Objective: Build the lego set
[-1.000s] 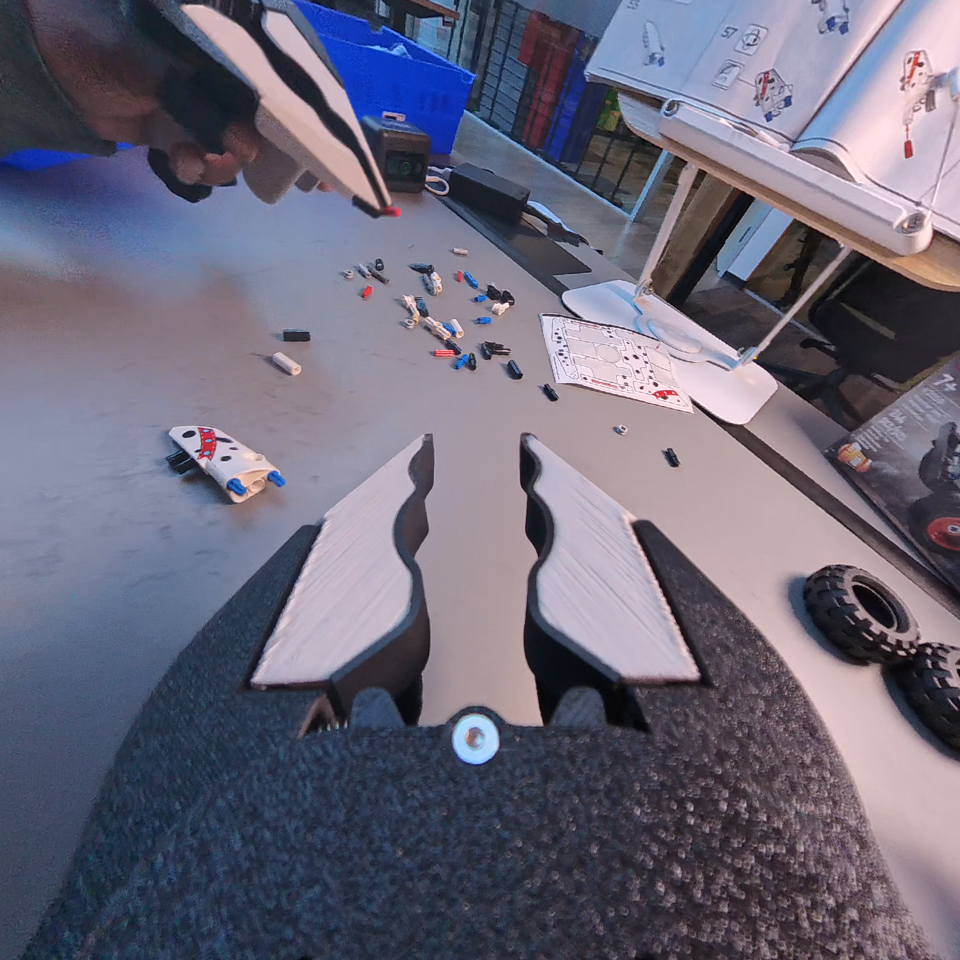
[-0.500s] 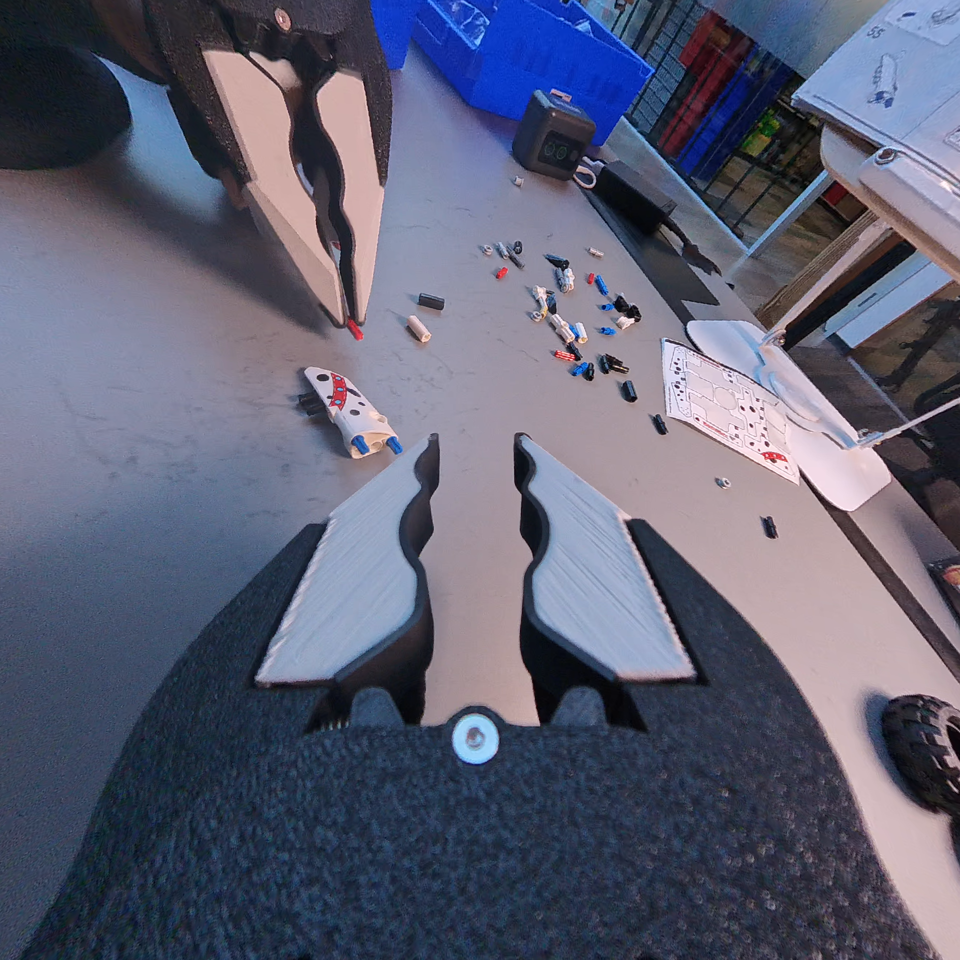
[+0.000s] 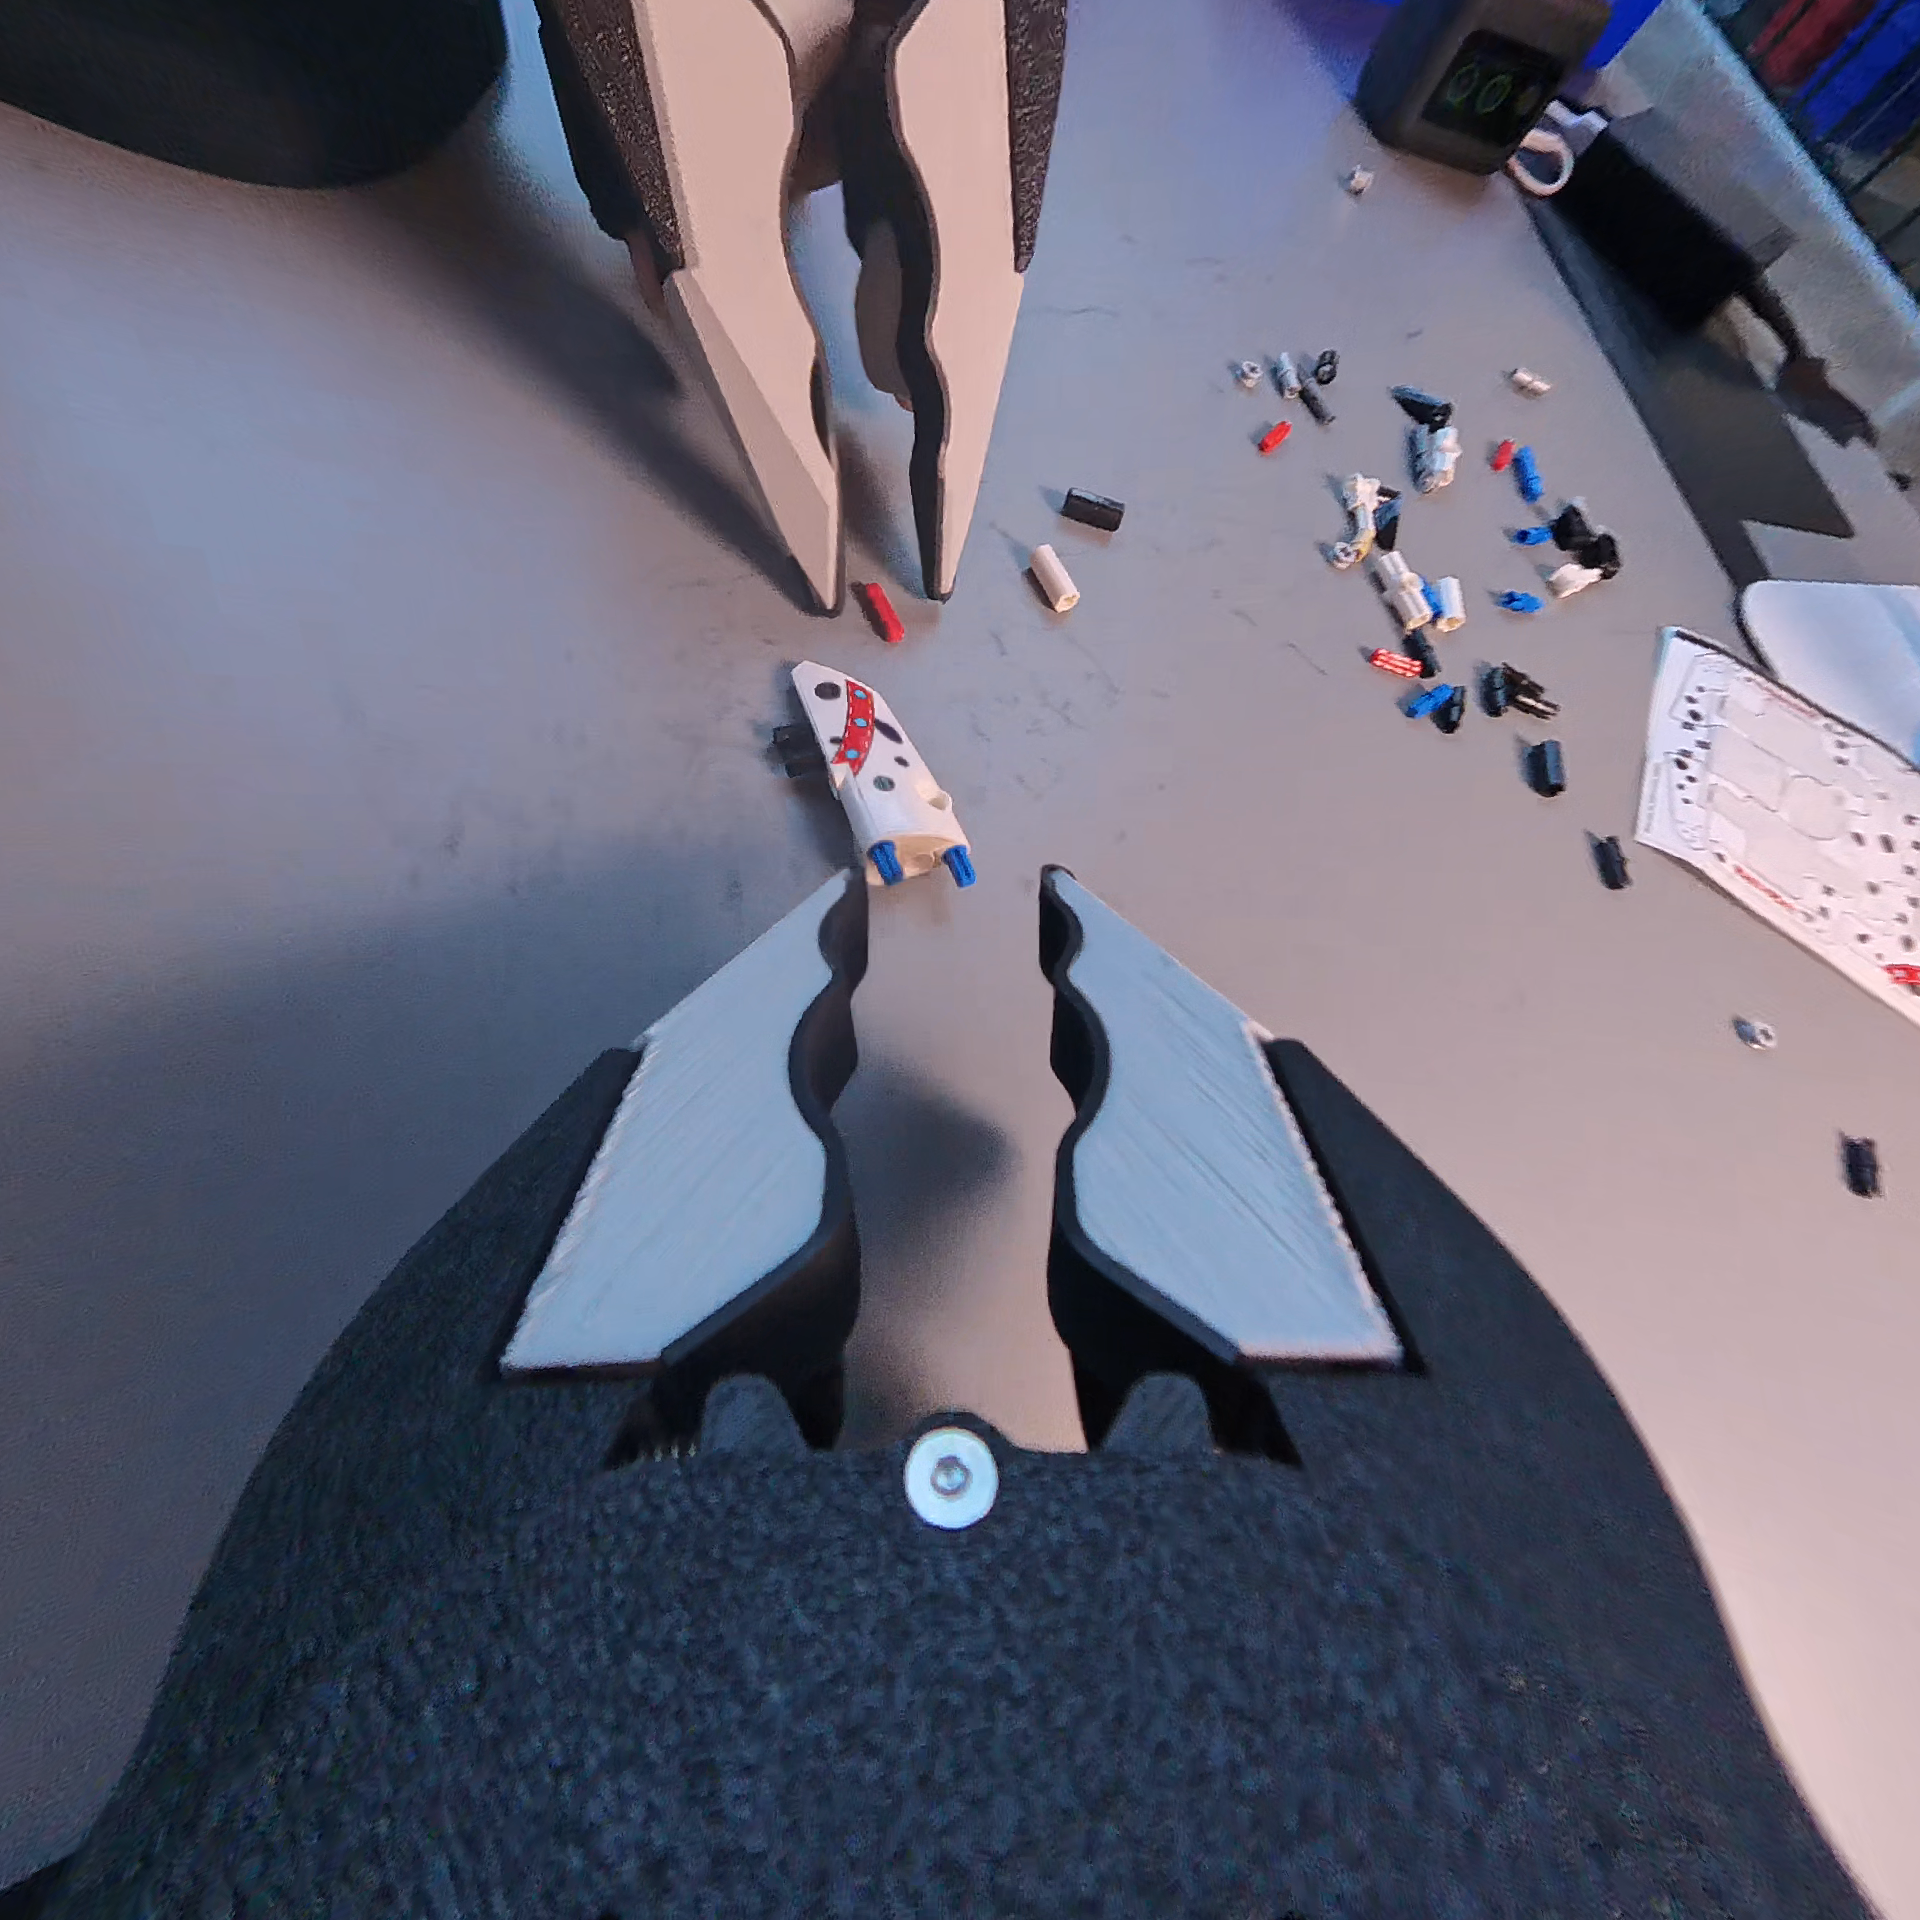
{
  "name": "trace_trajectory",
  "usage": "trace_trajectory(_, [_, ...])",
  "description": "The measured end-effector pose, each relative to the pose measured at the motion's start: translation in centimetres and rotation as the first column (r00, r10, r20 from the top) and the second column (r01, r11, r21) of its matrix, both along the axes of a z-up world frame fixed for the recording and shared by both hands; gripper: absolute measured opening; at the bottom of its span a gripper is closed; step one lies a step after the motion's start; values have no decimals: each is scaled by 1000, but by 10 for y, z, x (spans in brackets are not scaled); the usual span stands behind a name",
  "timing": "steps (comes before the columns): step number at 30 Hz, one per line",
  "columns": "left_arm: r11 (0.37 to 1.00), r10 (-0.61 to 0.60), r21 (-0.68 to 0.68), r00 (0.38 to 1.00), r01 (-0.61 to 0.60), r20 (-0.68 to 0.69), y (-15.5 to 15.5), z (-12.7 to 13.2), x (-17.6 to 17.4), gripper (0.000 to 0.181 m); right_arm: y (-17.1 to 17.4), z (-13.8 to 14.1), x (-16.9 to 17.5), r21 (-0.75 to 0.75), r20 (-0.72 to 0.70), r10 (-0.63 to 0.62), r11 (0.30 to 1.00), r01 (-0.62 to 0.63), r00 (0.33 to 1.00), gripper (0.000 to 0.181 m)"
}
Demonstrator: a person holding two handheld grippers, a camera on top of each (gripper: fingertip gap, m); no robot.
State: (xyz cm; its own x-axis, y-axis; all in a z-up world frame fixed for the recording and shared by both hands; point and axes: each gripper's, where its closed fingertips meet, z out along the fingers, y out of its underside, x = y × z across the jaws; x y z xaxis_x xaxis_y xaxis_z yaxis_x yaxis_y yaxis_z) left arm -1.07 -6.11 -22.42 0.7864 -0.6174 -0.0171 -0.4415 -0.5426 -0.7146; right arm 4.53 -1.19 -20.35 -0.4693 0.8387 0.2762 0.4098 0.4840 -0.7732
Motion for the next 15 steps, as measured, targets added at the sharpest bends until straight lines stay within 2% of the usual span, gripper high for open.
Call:
trace_trajectory(5, [999, 20, 44, 995, -25, 99, 3, 17, -1, 25, -5, -13, -4, -51, 162, 82, 996, -75, 983, 43])
trace_trajectory(7, [998, 9, 68, 990, -18, 140, 2, 24, 1, 28, -11, -19, -4, -61, 234, 128, 991, -117, 964, 39])
trace_trajectory(9, [996, -23, 83, 986, 9, 166, 0, 29, 5, 30, -17, -18, -6, -63, 257, 159, 987, -148, 953, 23])
trace_trajectory(13, [992, -123, 28, 975, 120, 187, -17, 27, 23, 32, -42, -13, -5, -53, 248, 212, 977, -205, 945, 23])
trace_trajectory(15, [984, -173, -11, 968, 178, 180, -27, 23, 31, 34, -52, -9, -10, -22, 216, 188, 982, -188, 958, 23])
